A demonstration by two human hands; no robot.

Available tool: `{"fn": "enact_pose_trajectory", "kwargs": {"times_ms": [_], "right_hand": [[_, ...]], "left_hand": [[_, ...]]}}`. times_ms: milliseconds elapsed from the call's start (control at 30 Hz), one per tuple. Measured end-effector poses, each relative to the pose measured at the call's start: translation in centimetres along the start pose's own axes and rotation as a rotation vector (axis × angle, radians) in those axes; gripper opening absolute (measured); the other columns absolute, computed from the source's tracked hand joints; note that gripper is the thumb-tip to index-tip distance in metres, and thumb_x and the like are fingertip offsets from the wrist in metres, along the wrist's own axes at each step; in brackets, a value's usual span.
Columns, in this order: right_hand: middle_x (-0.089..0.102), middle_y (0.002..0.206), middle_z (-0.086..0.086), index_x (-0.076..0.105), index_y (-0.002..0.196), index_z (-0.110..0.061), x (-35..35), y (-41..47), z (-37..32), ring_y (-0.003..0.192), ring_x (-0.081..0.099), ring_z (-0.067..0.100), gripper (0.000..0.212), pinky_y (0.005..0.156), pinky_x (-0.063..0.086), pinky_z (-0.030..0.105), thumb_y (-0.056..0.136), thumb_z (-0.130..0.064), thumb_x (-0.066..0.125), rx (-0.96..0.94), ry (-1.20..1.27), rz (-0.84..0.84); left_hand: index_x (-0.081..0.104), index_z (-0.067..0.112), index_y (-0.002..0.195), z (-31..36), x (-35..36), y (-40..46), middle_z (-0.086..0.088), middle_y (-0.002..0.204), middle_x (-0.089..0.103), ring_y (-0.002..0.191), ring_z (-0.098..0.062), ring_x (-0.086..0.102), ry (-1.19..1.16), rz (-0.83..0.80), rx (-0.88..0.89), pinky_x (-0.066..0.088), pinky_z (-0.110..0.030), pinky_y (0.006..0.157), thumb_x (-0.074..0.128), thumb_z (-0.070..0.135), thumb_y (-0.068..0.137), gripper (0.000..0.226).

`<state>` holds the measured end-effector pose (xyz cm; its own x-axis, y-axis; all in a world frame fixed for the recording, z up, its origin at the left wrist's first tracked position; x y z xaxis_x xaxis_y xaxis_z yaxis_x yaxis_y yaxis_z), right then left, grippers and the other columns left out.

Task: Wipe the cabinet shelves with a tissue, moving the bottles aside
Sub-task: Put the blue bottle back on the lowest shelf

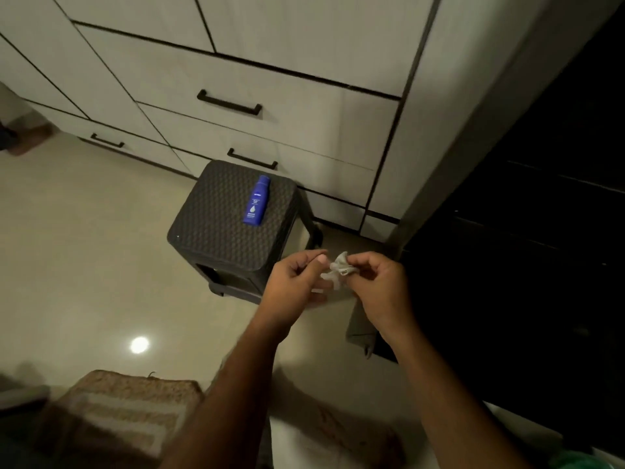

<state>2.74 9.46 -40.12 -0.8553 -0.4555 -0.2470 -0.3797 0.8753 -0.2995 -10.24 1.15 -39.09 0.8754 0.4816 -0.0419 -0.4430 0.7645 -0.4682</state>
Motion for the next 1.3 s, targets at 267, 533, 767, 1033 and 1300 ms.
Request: {"fn": "enact_pose_trajectory", "kwargs": {"times_ms": [267, 533, 767, 1033, 1300], "right_hand": [[0.067, 0.104, -0.001, 0.072, 0.102, -0.020, 15.2, 7.3, -2.4, 0.088, 0.067, 0.006, 0.020, 0.077, 0.059, 0.027, 0.083, -0.014, 0.075, -0.049, -0.220, -0.064], [0.059, 0.119, 0.010, 0.068, 0.119, -0.006, 28.7, 15.3, -4.6, 0.108, 0.059, 0.020, 0.029, 0.095, 0.040, 0.014, 0.091, -0.003, 0.061, -0.182, -0.636, -0.103], [0.057, 0.121, 0.005, 0.063, 0.123, -0.017, 35.3, 20.0, -0.9, 0.110, 0.059, 0.018, 0.029, 0.099, 0.050, 0.036, 0.095, -0.011, 0.058, -0.131, -0.848, -0.149], [0.055, 0.126, 0.004, 0.063, 0.121, -0.019, 36.9, 21.4, 1.5, 0.112, 0.057, 0.017, 0.027, 0.096, 0.049, 0.029, 0.095, -0.013, 0.057, -0.075, -0.932, -0.153], [0.057, 0.126, 0.005, 0.064, 0.120, -0.016, 32.6, 21.7, -0.1, 0.114, 0.057, 0.017, 0.025, 0.097, 0.047, 0.030, 0.095, -0.018, 0.059, -0.056, -0.810, -0.085]], "left_hand": [[0.068, 0.012, 0.113, -0.3, -13.7, 7.9, -0.006, 0.099, 0.073, 0.091, -0.018, 0.069, 0.010, 0.066, -0.061, 0.058, -0.025, 0.072, 0.058, 0.019, 0.095, 0.022], [0.070, 0.014, 0.109, -3.7, -26.3, 19.0, -0.002, 0.095, 0.073, 0.082, -0.009, 0.069, 0.123, 0.110, -0.145, 0.054, -0.017, 0.064, 0.065, 0.020, 0.091, 0.020], [0.071, 0.016, 0.107, -8.3, -30.7, 24.7, 0.001, 0.094, 0.072, 0.076, -0.013, 0.069, 0.239, 0.189, -0.204, 0.057, -0.025, 0.069, 0.069, 0.020, 0.088, 0.020], [0.067, 0.019, 0.109, -10.6, -31.3, 25.9, 0.001, 0.099, 0.069, 0.084, -0.010, 0.068, 0.172, 0.231, -0.251, 0.058, -0.024, 0.071, 0.064, 0.013, 0.091, 0.019], [0.069, 0.019, 0.102, -7.8, -30.4, 26.8, 0.000, 0.092, 0.071, 0.078, -0.008, 0.069, 0.191, 0.355, -0.154, 0.056, -0.023, 0.065, 0.063, 0.016, 0.092, 0.012]]}}
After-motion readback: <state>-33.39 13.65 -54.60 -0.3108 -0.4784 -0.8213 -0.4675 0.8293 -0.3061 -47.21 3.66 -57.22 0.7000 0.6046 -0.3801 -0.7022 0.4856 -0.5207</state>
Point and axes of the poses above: each hand's wrist, its own y-axis towards the middle knuckle, its own x-axis out of the palm, z = x × y, the point moved 9 cm from there along y, towards the middle knuckle
